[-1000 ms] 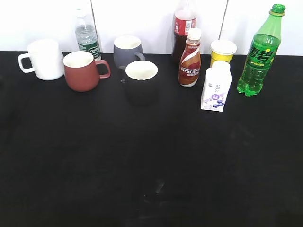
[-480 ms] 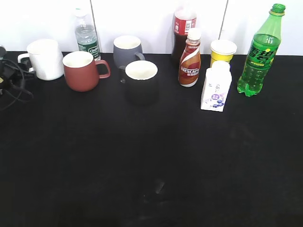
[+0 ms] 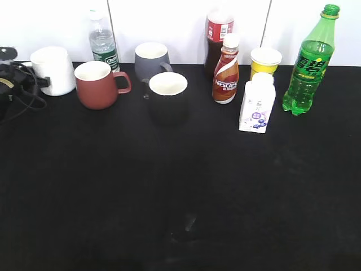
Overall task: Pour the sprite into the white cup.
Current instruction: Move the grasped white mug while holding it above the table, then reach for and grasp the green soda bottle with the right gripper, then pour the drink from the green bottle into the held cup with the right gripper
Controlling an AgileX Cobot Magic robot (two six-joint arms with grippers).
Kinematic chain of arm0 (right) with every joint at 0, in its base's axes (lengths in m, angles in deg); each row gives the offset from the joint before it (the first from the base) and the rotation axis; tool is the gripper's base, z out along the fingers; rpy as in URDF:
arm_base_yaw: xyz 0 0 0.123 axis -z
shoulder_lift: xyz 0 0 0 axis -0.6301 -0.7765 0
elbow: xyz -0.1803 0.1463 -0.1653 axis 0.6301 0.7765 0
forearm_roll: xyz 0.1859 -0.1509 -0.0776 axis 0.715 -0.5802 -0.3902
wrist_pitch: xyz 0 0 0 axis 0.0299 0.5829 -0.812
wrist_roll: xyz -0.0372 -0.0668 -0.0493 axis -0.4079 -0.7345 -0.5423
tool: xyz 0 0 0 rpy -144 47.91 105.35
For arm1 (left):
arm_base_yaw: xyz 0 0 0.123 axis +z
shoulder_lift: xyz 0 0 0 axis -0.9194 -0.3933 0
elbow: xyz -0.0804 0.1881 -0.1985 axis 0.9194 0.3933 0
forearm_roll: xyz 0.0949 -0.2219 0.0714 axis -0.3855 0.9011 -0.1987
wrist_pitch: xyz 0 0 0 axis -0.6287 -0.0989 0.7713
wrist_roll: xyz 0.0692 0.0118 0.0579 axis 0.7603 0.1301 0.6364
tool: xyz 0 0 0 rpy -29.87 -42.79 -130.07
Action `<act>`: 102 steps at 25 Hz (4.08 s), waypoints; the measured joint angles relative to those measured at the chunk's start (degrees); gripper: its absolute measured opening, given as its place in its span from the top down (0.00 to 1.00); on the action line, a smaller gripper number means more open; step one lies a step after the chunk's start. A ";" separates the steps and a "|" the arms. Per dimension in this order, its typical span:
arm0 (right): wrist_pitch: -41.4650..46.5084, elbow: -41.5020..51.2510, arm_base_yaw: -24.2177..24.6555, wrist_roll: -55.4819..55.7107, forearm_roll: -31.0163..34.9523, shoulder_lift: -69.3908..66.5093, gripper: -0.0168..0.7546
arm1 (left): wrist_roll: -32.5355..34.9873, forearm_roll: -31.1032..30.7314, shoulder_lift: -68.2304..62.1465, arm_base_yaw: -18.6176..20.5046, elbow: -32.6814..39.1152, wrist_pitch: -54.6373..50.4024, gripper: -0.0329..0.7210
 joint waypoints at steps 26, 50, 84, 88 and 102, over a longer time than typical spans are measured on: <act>-118.73 8.20 0.00 0.93 -7.06 -94.77 0.19 | 0.25 -0.32 56.66 -28.15 58.41 7.76 0.87; -114.15 -35.50 0.00 5.20 -15.68 -134.50 0.40 | 0.25 -6.13 47.76 -28.17 58.41 12.58 0.87; -99.66 -28.23 -25.19 -67.31 -24.82 -106.84 0.42 | -0.49 -9.17 47.76 -28.17 58.41 15.94 0.87; -101.90 -28.23 -25.19 -70.79 -23.22 -106.84 0.42 | -0.49 -10.48 47.76 -28.17 58.41 17.20 0.87; -104.30 -28.27 -25.19 -77.69 -19.07 -106.84 0.42 | -0.49 -10.69 47.76 -28.17 58.41 17.25 0.87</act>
